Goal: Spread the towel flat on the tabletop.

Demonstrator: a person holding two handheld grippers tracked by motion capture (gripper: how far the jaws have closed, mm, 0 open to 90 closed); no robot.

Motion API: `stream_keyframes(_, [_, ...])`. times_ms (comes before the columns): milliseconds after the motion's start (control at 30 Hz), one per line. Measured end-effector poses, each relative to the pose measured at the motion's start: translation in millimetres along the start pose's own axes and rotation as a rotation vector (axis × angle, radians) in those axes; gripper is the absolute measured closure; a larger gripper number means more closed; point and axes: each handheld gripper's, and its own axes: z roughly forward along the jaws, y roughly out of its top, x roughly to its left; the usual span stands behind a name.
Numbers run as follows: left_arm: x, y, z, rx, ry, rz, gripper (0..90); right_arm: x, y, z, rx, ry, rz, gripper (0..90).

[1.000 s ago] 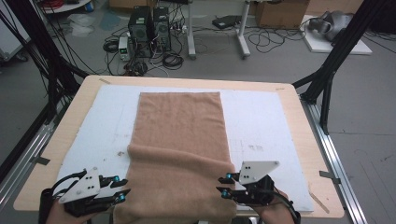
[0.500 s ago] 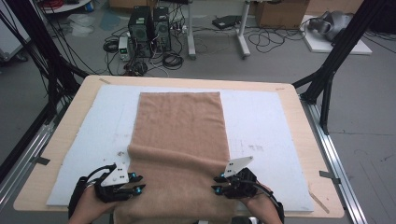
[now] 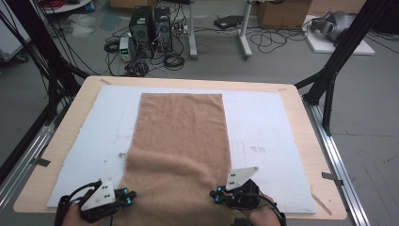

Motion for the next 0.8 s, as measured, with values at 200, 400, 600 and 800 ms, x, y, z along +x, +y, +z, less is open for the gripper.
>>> stream_keyframes(200, [13.0,-3.5,-10.7,-0.008,0.040,-0.055,71.0,-6.7,3.7,-13.5,-0.004,-0.107,0.015,70.8])
stream_keyframes(400, [23.2,-4.6,8.5,0.001,0.046,-0.065,64.7,-34.9,-13.1,-16.2,0.052,-0.155,0.077,66.8])
stream_keyframes(600, [33.7,-3.7,31.3,0.033,0.052,-0.075,63.6,-38.3,-26.1,-12.0,0.103,-0.166,0.095,65.8])
stream_keyframes(800, [39.0,-10.6,31.0,0.042,0.074,-0.106,64.0,-30.4,-31.9,-8.7,0.100,-0.146,0.089,72.3])
